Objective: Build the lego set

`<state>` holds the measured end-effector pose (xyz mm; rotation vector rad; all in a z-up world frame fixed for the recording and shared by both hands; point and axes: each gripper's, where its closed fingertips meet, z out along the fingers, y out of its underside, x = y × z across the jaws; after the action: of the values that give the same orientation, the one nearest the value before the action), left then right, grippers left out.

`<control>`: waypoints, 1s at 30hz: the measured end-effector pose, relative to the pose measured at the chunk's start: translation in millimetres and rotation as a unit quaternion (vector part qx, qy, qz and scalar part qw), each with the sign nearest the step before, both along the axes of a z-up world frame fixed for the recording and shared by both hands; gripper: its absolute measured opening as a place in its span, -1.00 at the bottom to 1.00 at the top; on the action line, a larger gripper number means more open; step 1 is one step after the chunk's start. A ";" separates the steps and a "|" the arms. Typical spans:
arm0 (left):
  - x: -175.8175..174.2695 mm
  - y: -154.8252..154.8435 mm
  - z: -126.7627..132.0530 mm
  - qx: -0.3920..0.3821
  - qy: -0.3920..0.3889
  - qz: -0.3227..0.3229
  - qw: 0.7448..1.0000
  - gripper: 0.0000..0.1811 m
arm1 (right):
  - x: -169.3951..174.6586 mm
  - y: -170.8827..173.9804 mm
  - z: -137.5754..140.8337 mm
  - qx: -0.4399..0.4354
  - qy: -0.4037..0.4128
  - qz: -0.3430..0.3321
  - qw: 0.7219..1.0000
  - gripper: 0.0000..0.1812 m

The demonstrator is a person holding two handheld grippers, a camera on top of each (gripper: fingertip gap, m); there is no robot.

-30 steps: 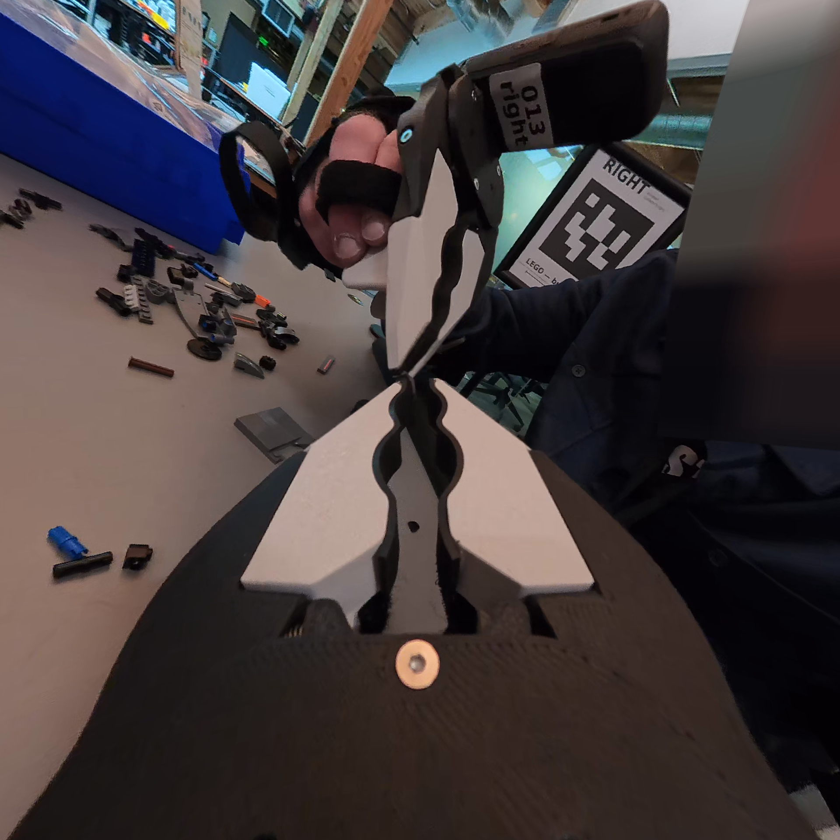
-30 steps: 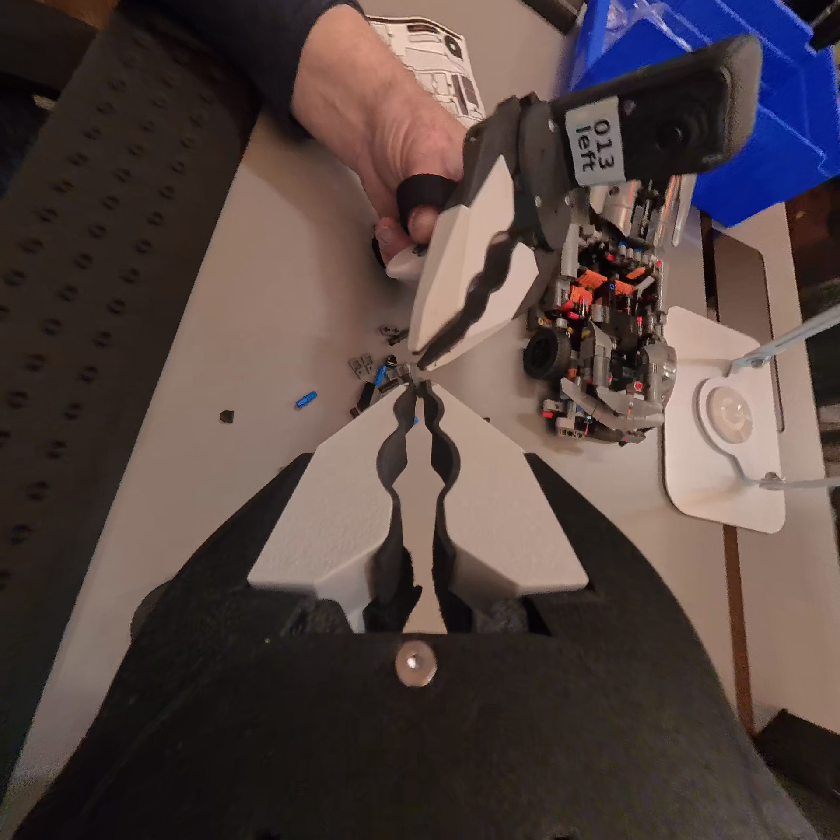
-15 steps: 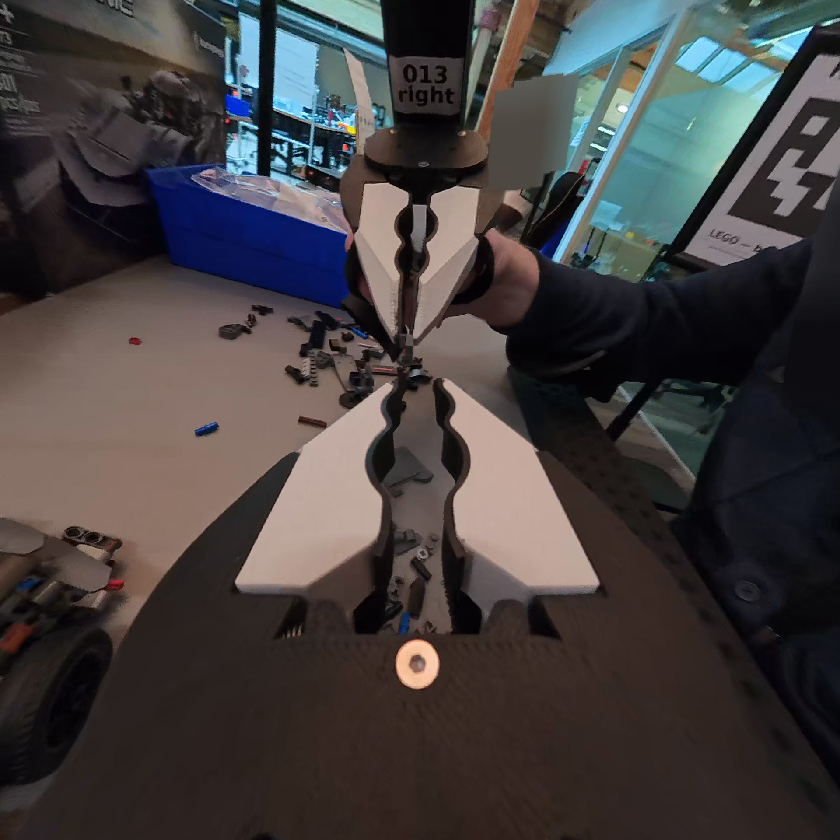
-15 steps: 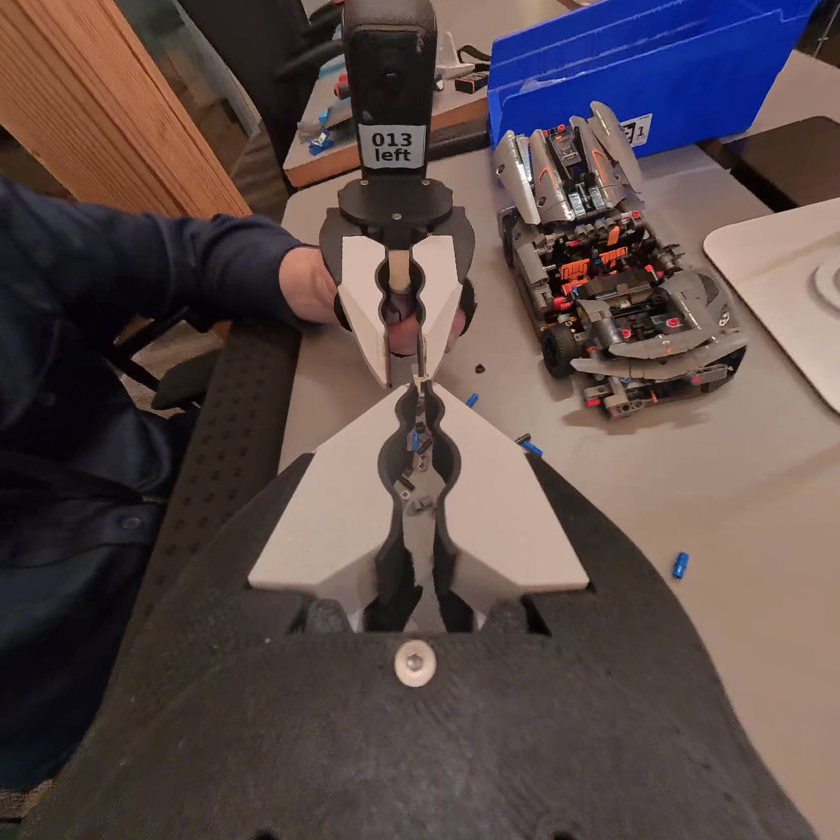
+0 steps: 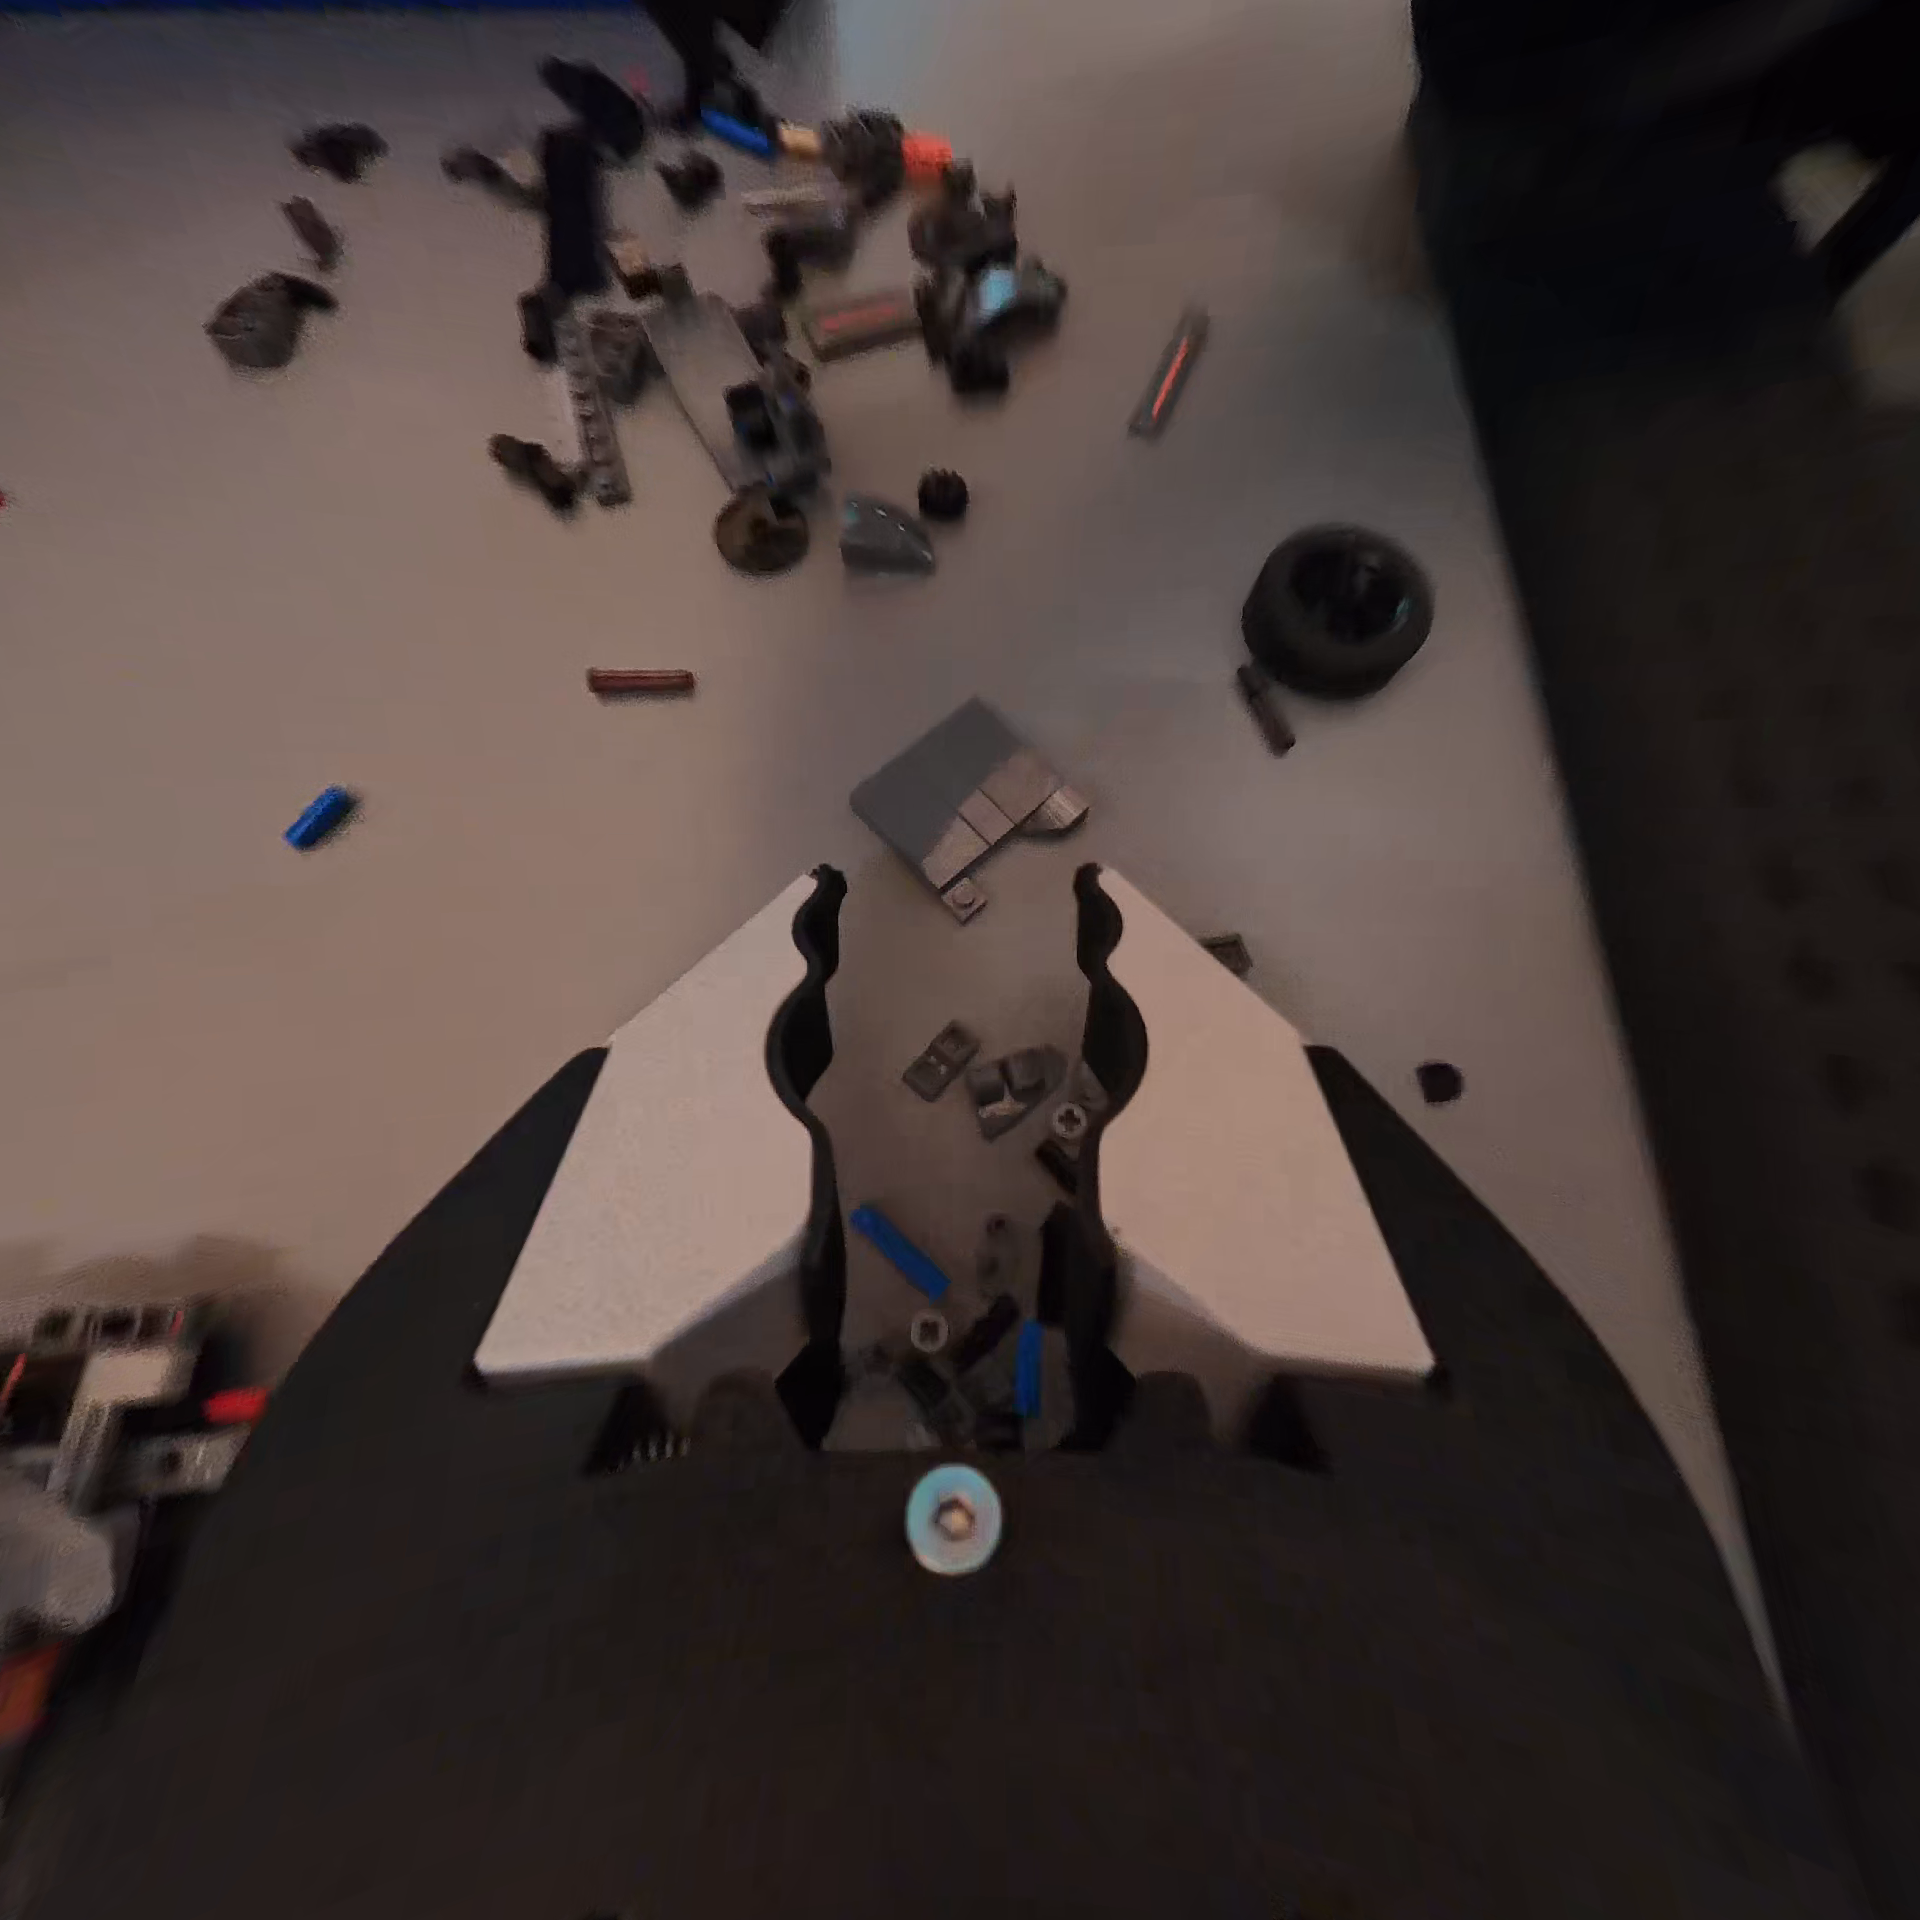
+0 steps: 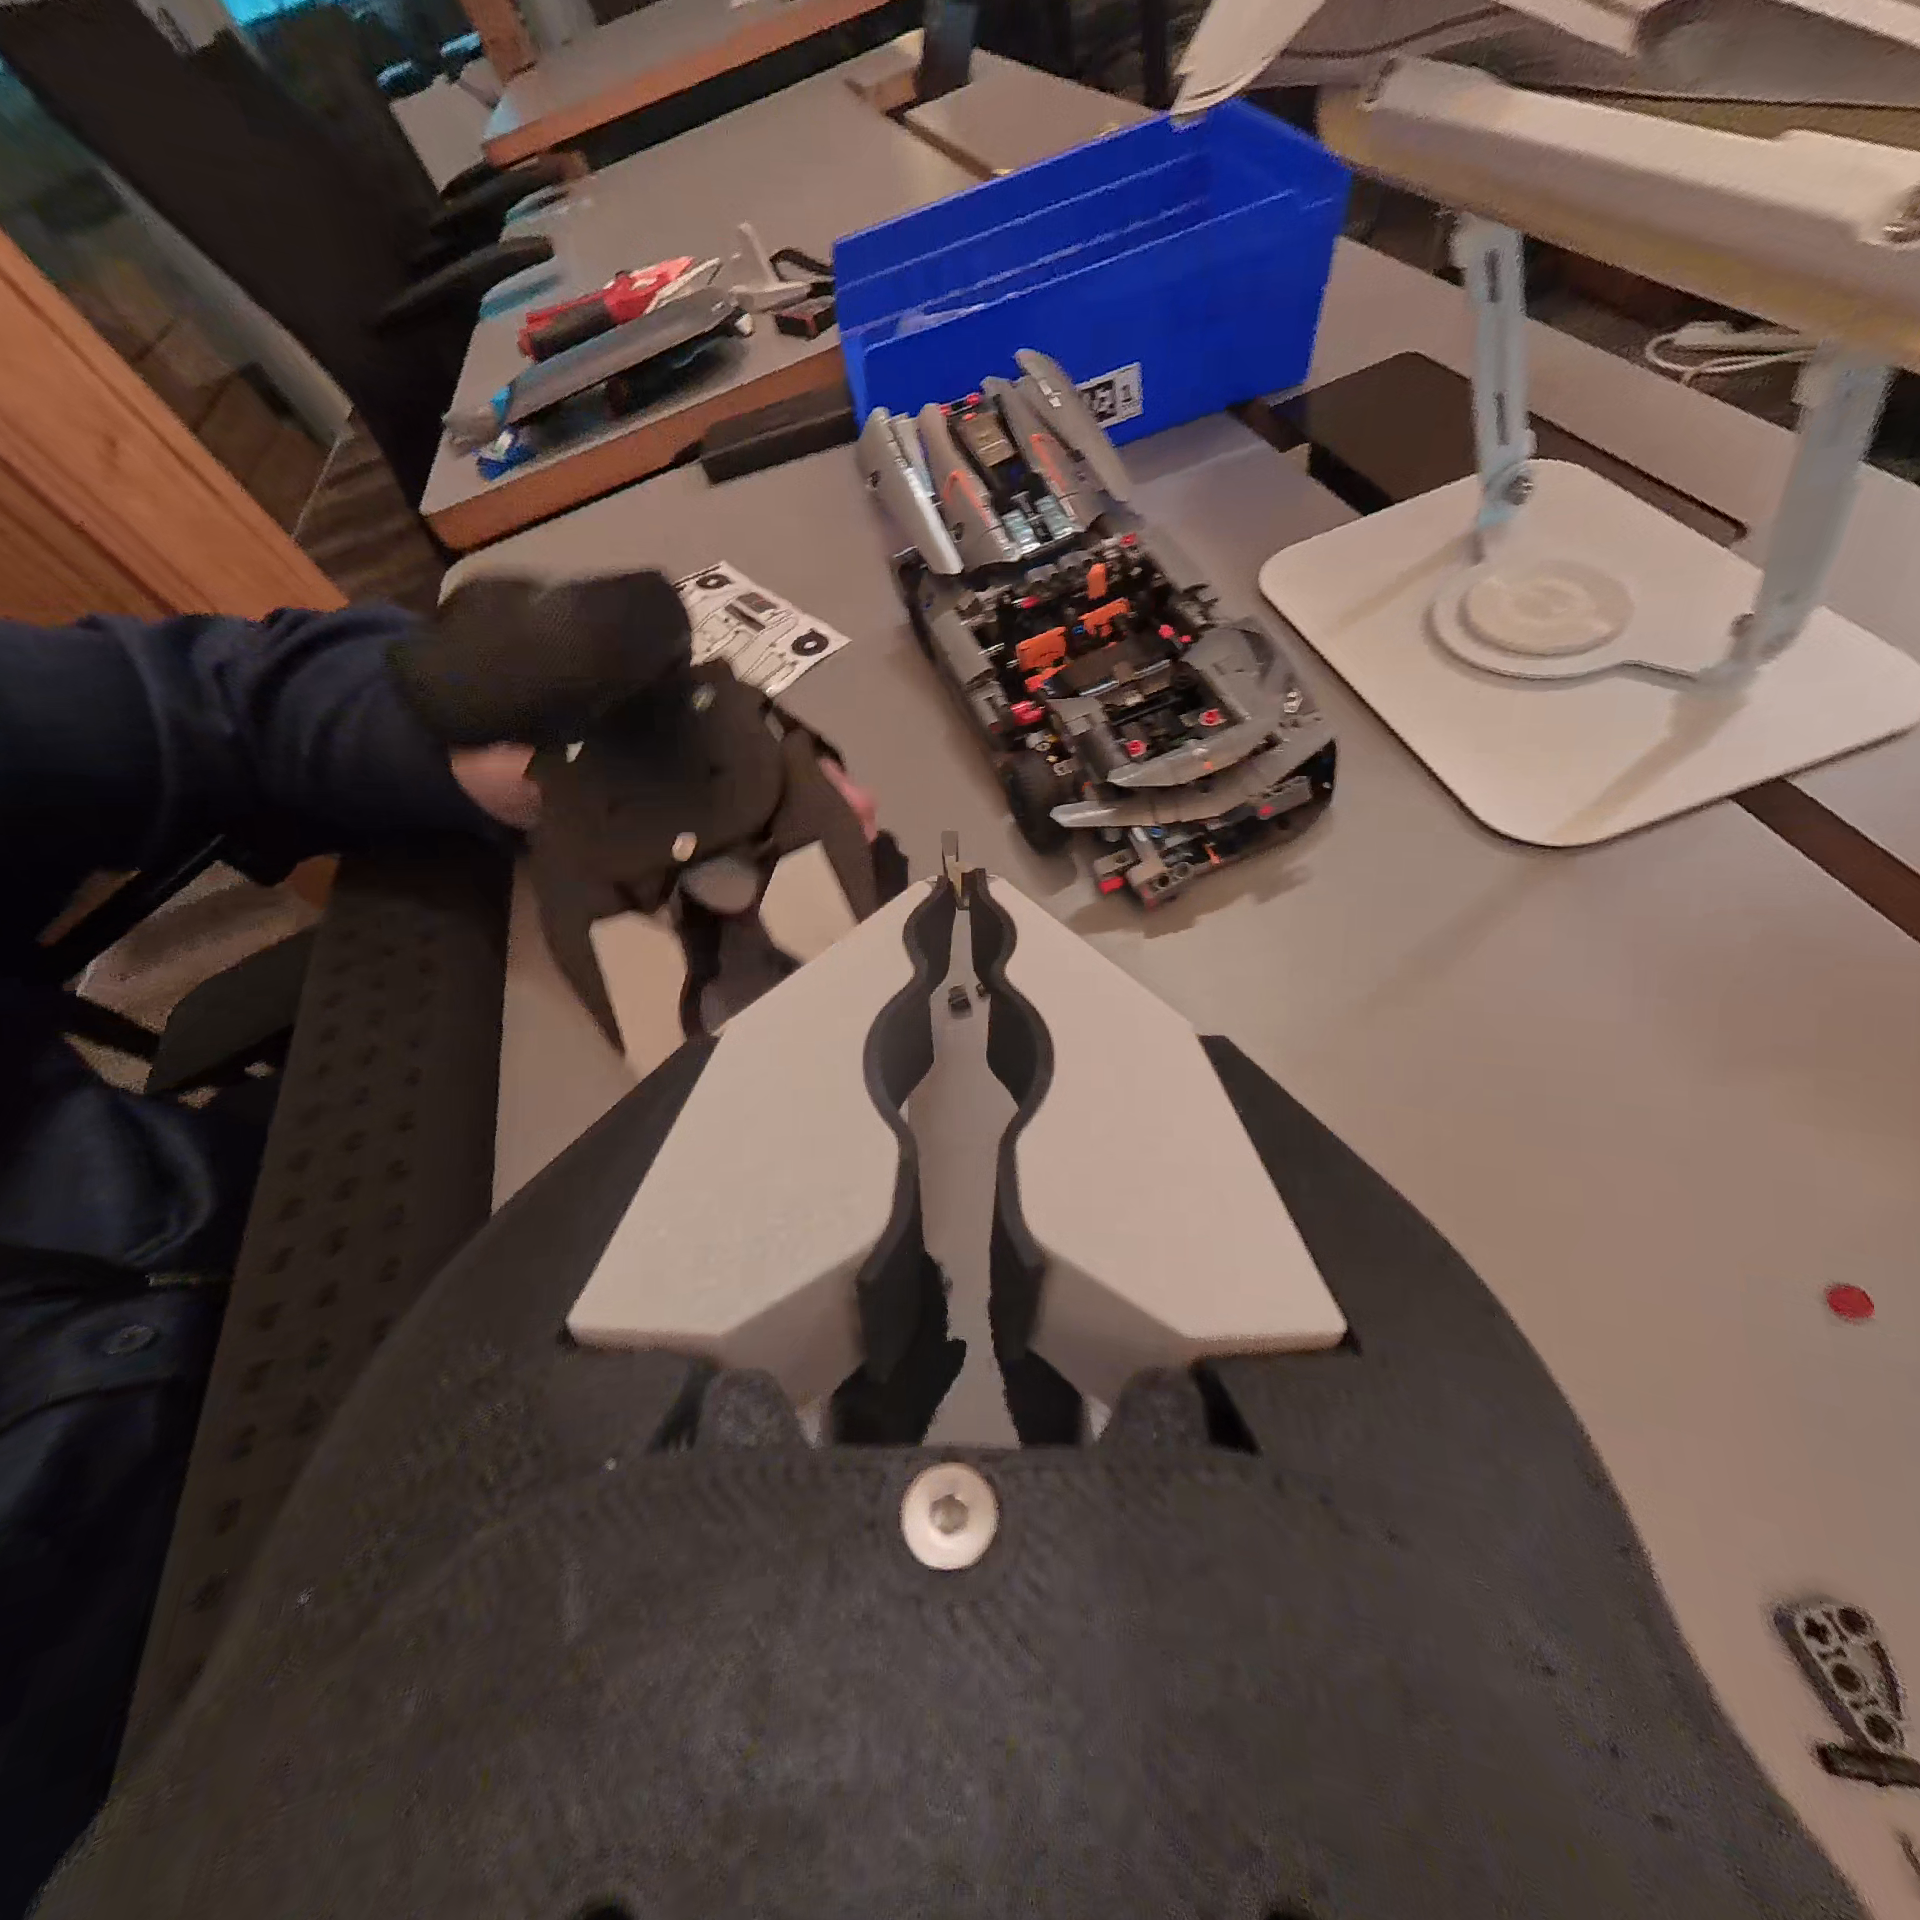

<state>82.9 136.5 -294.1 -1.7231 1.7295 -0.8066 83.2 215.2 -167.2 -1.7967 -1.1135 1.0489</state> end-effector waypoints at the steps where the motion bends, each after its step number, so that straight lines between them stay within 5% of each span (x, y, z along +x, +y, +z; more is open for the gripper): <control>1: 6.1 -3.1 -5.5 0.014 0.012 -0.013 1.000 -0.51 | 1.9 2.3 0.0 -0.005 0.005 -0.004 1.000 -1.00; 16: 31.6 6.9 -28.9 0.069 0.092 -0.021 0.993 -0.65 | 4.8 6.3 -4.7 0.019 -0.020 -0.014 1.000 -1.00; 25: -10.2 65.5 -27.2 0.024 0.102 0.195 0.975 -0.69 | 9.3 12.8 -25.6 0.000 -0.066 -0.029 0.997 -1.00; 30: -10.9 54.3 -18.6 -0.078 0.039 0.204 0.975 -0.60 | 15.1 12.8 -48.0 -0.044 -0.110 -0.034 0.992 -1.00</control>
<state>72.0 190.8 -312.7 -2.1458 1.3149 -0.7083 98.3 228.0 -215.2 -2.0457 -1.1414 0.8869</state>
